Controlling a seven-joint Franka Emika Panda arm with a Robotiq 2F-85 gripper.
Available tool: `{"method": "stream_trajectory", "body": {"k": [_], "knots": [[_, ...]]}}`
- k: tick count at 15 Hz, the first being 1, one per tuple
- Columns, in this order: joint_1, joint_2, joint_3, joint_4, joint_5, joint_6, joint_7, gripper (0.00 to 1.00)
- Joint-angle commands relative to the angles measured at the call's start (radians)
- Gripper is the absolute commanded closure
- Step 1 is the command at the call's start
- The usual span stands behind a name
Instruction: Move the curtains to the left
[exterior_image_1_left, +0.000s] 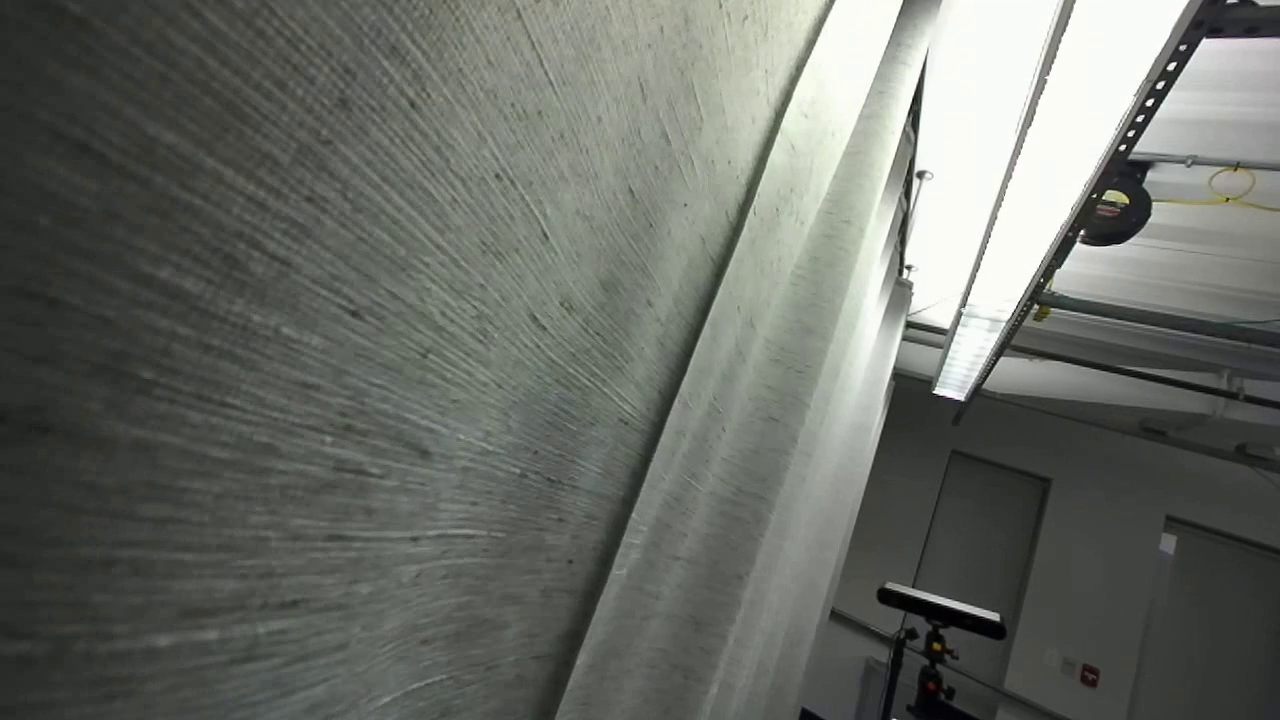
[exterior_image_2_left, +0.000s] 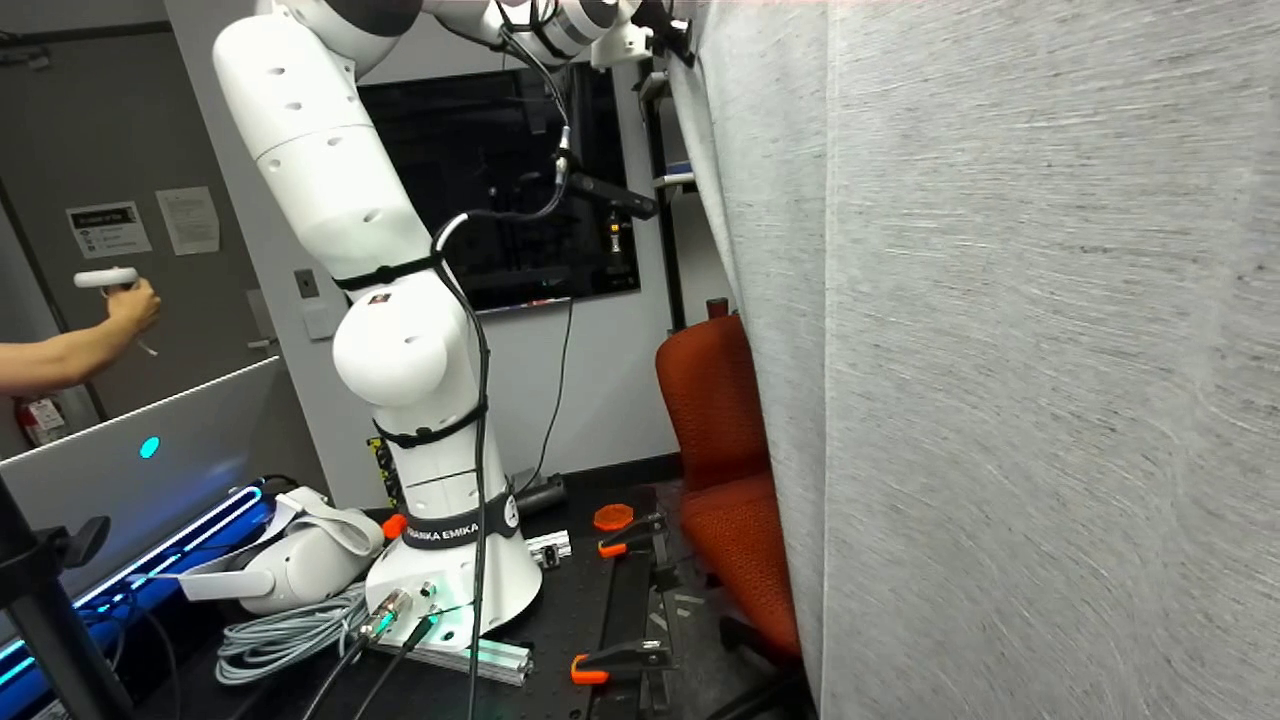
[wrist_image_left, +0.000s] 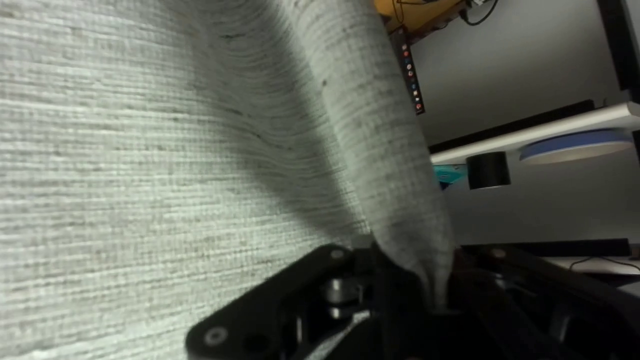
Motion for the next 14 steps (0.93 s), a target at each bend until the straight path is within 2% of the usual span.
{"method": "stream_trajectory", "body": {"k": [1,8,14], "knots": [[0.041,0.083,0.077,-0.032,-0.029,-0.010,0.003,0.99],[0.016,0.088,0.129,-0.017,-0.093,-0.021,0.043,0.99],[-0.036,0.079,0.177,-0.014,-0.188,-0.042,0.116,0.99]]}}
